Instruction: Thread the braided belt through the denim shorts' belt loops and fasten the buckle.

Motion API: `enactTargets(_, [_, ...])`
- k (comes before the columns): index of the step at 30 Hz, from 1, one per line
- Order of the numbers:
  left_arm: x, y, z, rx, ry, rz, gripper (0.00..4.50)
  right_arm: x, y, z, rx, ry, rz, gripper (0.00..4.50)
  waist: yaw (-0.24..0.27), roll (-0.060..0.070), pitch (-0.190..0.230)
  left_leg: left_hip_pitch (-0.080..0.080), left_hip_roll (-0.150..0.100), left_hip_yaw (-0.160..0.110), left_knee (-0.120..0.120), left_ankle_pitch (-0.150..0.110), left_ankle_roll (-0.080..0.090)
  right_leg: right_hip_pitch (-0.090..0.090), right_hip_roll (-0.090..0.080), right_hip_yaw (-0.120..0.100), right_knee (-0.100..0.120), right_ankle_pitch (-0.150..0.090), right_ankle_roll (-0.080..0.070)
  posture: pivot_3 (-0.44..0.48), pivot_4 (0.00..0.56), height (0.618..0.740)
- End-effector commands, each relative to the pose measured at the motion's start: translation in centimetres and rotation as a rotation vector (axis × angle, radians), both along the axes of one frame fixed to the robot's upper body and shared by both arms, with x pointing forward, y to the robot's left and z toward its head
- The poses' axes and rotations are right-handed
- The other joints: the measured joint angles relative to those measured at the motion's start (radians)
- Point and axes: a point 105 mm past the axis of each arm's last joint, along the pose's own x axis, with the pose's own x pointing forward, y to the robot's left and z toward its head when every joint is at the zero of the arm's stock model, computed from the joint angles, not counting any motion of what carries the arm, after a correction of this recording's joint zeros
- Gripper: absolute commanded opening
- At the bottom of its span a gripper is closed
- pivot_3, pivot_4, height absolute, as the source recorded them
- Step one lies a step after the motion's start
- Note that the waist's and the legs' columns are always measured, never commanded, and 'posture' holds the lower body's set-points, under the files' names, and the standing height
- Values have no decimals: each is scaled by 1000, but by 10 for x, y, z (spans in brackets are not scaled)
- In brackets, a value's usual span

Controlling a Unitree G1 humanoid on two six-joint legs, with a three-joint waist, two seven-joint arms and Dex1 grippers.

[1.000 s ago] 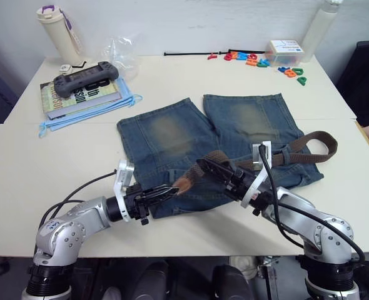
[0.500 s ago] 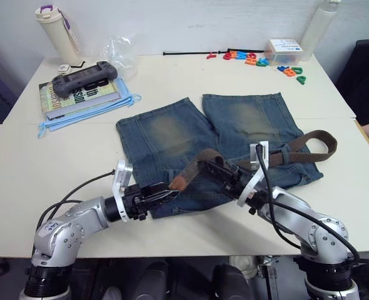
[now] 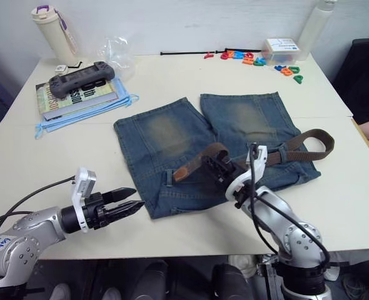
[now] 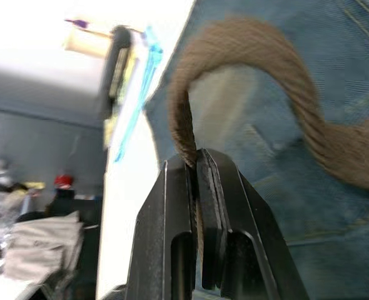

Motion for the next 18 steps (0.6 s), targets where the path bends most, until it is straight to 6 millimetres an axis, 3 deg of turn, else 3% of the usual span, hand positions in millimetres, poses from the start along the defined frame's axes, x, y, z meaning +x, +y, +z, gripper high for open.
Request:
enactTargets(1, [-3,3,11,11,-38,-12,3595,2,-1,2,-11,-27,-56,0,-2,0,0,0,0,0,0,0,0,0,0,0,0,0,0,0,150,691])
enactTargets(9, [-3,5,13,42,-38,-21,3595,10,-3,0,25,-39,-135,0,-3,0,0,0,8,1,0,-1,-4,-1,9,1,1,1,-4,0,150,691])
enactTargets(18, [1,5,14,47,-47,-20,3595,5,29,-7,21,-7,-7,0,-6,0,0,1,11,2,0,-1,-6,-2,11,2,3,1,-6,0,150,691])
